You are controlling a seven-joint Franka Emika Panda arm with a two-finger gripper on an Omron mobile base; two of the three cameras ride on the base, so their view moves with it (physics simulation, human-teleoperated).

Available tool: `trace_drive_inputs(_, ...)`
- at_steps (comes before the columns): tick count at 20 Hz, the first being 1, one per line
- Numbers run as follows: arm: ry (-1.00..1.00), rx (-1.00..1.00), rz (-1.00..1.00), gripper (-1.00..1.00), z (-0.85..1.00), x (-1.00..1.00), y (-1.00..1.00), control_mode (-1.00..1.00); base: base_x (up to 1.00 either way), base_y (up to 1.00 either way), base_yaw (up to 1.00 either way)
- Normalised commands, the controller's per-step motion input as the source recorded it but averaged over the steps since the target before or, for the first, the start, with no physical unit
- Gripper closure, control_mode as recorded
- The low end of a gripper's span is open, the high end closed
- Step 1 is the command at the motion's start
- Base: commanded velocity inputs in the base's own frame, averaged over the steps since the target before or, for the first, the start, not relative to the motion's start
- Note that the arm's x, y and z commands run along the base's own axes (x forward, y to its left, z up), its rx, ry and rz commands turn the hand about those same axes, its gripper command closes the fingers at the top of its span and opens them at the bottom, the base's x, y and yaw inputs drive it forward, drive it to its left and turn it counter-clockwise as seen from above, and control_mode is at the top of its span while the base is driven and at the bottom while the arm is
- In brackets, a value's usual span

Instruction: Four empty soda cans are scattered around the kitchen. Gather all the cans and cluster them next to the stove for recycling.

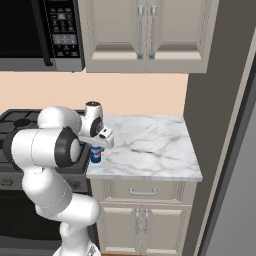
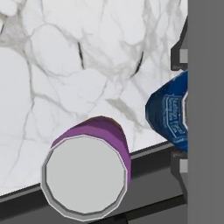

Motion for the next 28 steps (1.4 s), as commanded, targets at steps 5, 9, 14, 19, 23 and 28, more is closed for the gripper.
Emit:
trace_drive_inputs(5, 0.0, 0.0, 0.0, -1.0, -0.04, 0.0, 0.0, -1.0, 0.0, 0.0, 0.0)
trace_drive_inputs(9, 0.0, 0.0, 0.0, -1.0, -0.07, 0.0, 0.0, -1.0, 0.0, 0.0, 0.0)
trace_drive_inputs(14, 0.0, 0.0, 0.0, -1.0, 0.12, -0.03, 0.0, -1.0, 0.0, 0.0, 0.0)
trace_drive_inputs(19, -0.01, -0.03, 0.0, -1.0, 0.69, -0.21, 0.04, -1.0, 0.0, 0.0, 0.0)
trace_drive_inputs(23, 0.0, 0.0, 0.0, -1.0, 0.24, -0.61, 0.0, -1.0, 0.0, 0.0, 0.0)
trace_drive_inputs(28, 0.0, 0.0, 0.0, -1.0, 0.01, -1.0, 0.01, -1.0, 0.0, 0.0, 0.0)
